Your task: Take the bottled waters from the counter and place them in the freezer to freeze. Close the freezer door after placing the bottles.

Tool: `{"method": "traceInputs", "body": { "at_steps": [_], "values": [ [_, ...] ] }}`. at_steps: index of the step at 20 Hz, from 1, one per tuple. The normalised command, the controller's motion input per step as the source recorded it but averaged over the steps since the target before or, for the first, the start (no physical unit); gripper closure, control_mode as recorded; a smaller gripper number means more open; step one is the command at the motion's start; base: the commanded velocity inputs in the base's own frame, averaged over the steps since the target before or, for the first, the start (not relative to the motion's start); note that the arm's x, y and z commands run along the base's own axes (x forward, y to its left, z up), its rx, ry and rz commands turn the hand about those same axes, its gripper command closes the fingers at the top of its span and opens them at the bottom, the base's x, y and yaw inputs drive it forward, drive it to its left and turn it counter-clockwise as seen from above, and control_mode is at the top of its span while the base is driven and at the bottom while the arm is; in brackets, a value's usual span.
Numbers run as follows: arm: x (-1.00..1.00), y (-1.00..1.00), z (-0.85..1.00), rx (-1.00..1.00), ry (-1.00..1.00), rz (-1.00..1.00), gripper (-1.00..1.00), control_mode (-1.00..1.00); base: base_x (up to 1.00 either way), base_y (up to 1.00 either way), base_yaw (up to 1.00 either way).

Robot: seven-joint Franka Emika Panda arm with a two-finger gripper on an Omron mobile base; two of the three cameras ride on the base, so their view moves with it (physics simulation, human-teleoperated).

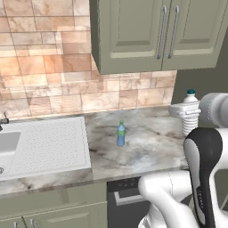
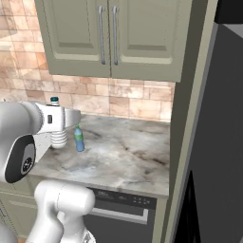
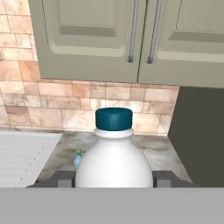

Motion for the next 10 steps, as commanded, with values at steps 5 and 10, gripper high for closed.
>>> {"method": "traceInputs", "body": {
  "at_steps": [5, 10],
  "values": [
    [0.0, 0.0, 0.0, 0.0, 0.0, 0.0, 1.0, -1.0, 0.0, 0.0, 0.0],
    [0.0, 0.0, 0.0, 0.0, 0.0, 0.0, 1.0, -1.0, 0.0, 0.0, 0.0]
  ]
}}
